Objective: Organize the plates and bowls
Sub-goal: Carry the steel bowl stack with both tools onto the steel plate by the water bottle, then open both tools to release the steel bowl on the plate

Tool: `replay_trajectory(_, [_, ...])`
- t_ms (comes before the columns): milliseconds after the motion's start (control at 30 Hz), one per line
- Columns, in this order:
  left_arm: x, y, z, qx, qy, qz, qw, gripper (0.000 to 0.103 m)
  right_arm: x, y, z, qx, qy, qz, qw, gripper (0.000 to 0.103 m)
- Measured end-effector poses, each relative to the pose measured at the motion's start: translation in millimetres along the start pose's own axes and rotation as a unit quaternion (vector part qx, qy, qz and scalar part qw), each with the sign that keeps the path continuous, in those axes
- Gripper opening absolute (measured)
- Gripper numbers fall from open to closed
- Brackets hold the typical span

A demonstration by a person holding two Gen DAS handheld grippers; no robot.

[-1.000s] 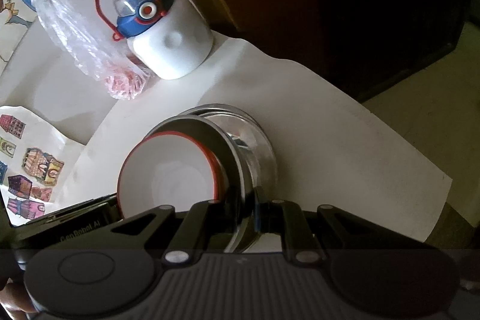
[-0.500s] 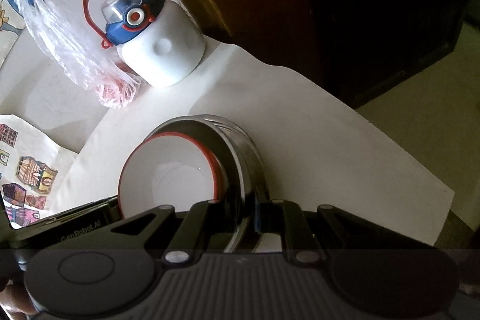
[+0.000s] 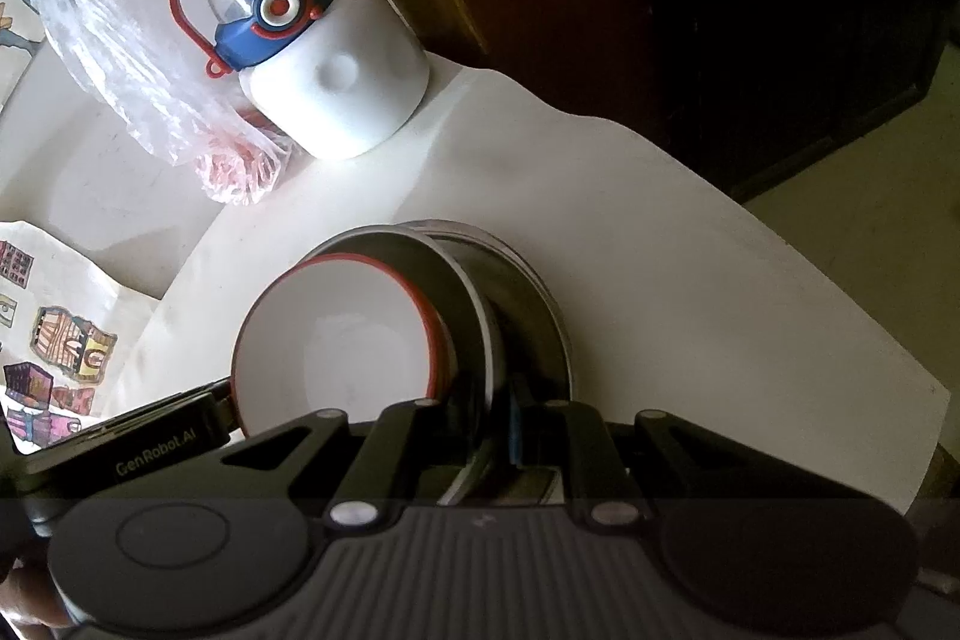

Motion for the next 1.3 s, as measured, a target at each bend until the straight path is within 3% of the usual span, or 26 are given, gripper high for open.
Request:
replay_trajectory(367, [-0.8, -2.5, -3.2, 0.012, 0.003, 0.002, 0.9999, 0.006, 2.9, -2.7, -1.7, 0.02, 0.0, -0.007, 1.0, 0.015])
replay_trajectory(800, [-3.2, 0.4, -0.1, 0.019, 0.014, 0.003, 0.9997, 0.008, -9.0, 3.8, 6.4, 0.076, 0.04, 0.034, 0.996, 0.014])
replay_trajectory(1100, [-1.1, 4.6, 1.6, 0.031, -0.002, -0.006, 0.9995, 0.014, -5.0, 12.7, 4.4, 0.106, 0.047, 0.042, 0.992, 0.03])
replay_trajectory(1267, [-0.1, 11.2, 4.9, 0.04, -0.002, -0.009, 0.9992, 0.016, -2.2, 13.4, 6.9, 0.114, 0.042, 0.039, 0.992, 0.03])
replay_trajectory(1300, [-0.1, 12.2, 5.6, 0.042, -0.003, -0.011, 0.9991, 0.024, -2.4, 13.6, 8.2, 0.117, 0.042, 0.04, 0.991, 0.03])
Point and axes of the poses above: each gripper's, at about its wrist camera, not at the fingertips, and y roughly against the way its jaws point, x to its right, z to its underside, the point moved 2 cm from there along -y, roughly the way its jaws point, and after that the axes turned 13 degrees about z, right-handed, at the moved point
